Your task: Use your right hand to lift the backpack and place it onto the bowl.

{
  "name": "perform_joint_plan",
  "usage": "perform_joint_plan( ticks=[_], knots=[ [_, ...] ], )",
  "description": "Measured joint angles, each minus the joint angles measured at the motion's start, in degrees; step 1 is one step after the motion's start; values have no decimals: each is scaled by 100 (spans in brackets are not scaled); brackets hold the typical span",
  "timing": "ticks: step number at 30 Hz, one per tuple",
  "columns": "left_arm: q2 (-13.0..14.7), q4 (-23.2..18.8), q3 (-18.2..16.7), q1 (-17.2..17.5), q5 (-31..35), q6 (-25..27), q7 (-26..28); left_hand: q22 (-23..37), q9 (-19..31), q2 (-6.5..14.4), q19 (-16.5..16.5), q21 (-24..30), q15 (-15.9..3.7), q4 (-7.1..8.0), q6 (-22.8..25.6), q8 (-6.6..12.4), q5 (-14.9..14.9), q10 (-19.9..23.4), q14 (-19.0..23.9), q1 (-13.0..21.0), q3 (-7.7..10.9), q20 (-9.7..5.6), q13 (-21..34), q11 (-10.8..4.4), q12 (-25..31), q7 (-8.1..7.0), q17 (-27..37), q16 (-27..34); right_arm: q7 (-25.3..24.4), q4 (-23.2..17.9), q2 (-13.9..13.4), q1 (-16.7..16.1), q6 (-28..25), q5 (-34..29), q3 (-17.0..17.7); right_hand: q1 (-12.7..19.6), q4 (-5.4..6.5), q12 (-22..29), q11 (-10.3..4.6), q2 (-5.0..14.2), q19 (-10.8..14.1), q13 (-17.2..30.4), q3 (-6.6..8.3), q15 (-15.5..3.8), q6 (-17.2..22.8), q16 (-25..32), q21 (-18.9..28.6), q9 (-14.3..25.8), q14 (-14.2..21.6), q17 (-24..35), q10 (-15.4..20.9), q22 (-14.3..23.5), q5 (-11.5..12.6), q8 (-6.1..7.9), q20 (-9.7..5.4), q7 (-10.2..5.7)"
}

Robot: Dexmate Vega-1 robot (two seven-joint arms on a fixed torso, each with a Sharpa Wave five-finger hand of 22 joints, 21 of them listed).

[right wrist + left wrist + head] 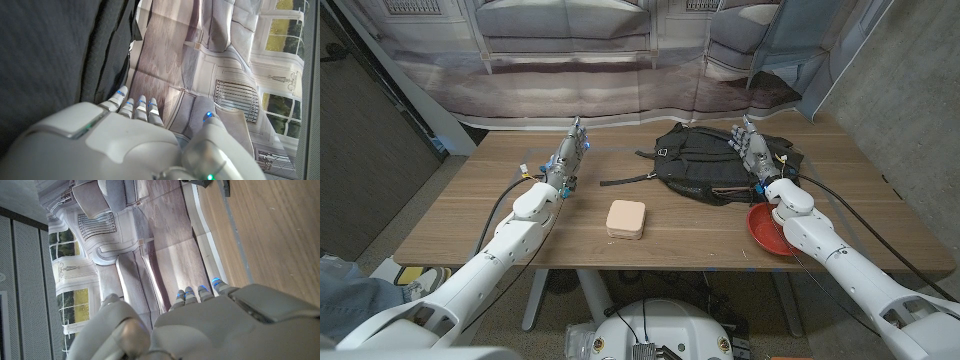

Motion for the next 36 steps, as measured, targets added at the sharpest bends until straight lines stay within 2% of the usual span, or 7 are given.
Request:
perform_joint_plan(
  ticks=[10,26,36],
  knots=[
    [92,-350,-27,137,9,118,141,0,0,0,0,0,0,0,0,21,21,0,0,0,0,0,0,0,24,0,0,0,48,-19,9,-9,60,27,-1,33,0,0,12,33,0,0,0,0,0,22,0,-1,0,0,13,0,0,0,0,0],
    [204,-598,-41,244,23,206,180,-1,-1,53,24,0,0,-1,24,21,45,24,0,53,0,23,-1,-21,24,22,-1,0,-153,-426,-104,-203,67,-110,2,91,-47,0,20,91,2,-1,47,-11,63,44,-24,-1,55,-1,87,-1,0,44,2,-2],
    [280,-814,-50,343,62,267,268,-2,-2,53,54,0,21,-1,24,21,69,47,22,52,0,53,-2,2,23,22,-1,42,-285,-678,-245,-279,28,-238,13,160,-70,0,-3,81,149,-2,70,-31,136,65,-24,-2,178,-1,187,27,-1,44,20,8]
  ],
)
